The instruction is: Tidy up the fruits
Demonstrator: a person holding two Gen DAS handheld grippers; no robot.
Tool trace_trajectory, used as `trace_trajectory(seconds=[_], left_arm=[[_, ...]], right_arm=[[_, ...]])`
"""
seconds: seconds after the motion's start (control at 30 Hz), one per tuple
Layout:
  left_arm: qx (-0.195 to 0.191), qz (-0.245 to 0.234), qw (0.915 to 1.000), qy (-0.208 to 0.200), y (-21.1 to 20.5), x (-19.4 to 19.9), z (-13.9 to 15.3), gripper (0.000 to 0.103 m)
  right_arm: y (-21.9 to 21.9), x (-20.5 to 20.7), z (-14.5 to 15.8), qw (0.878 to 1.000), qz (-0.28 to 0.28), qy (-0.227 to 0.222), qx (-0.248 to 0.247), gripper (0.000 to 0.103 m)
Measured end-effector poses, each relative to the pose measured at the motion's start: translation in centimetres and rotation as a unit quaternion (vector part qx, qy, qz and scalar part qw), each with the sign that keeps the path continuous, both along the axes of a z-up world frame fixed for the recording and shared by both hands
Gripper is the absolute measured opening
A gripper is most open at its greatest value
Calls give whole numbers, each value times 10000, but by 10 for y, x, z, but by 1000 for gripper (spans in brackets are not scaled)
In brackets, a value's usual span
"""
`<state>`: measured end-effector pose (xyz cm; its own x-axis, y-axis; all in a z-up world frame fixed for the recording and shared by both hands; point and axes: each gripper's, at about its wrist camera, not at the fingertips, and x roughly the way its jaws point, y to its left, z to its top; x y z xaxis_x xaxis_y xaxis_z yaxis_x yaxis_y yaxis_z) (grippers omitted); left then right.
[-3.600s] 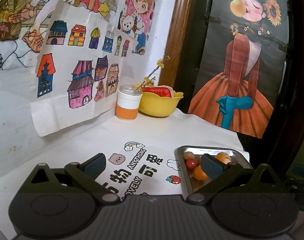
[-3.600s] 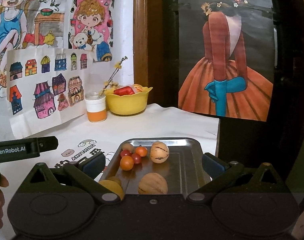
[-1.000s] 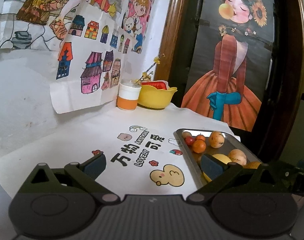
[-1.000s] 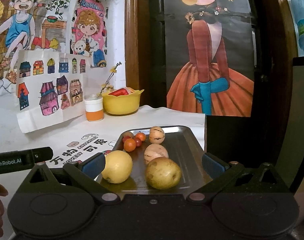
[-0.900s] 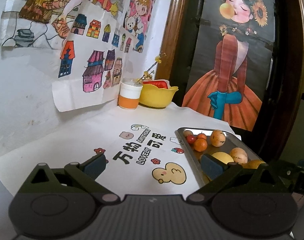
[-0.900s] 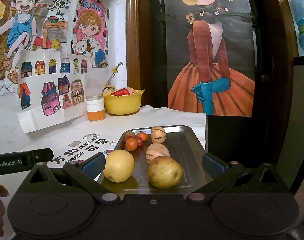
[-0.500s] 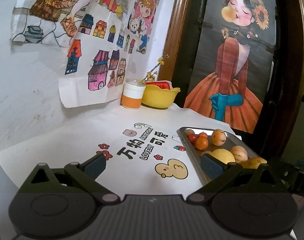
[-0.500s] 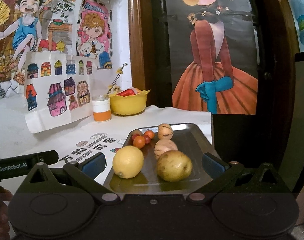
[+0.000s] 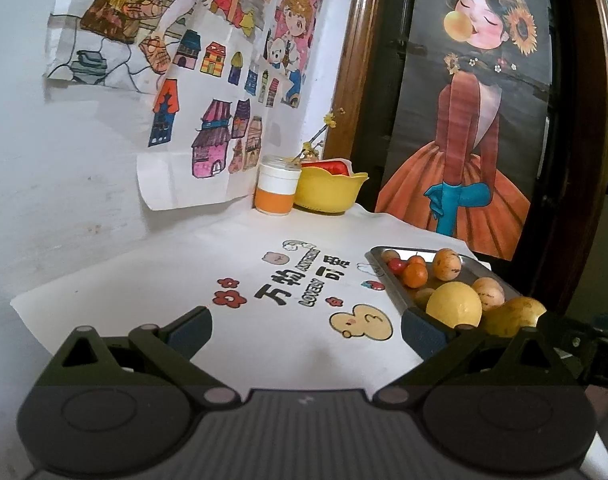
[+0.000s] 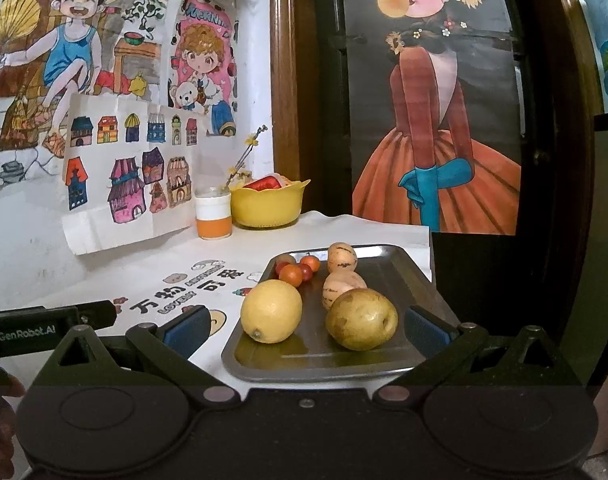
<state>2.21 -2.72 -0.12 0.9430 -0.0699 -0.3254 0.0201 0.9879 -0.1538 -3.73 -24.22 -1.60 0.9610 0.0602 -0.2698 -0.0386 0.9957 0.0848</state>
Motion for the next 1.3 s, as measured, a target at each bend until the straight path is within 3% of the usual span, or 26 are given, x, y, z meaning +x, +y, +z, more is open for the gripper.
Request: trace_trajectory(seconds=[1.3], left_arm=[[258, 48, 9995, 156, 10, -11, -19, 103]], right_arm=[[12, -13, -27, 9998, -63, 180, 2, 102]])
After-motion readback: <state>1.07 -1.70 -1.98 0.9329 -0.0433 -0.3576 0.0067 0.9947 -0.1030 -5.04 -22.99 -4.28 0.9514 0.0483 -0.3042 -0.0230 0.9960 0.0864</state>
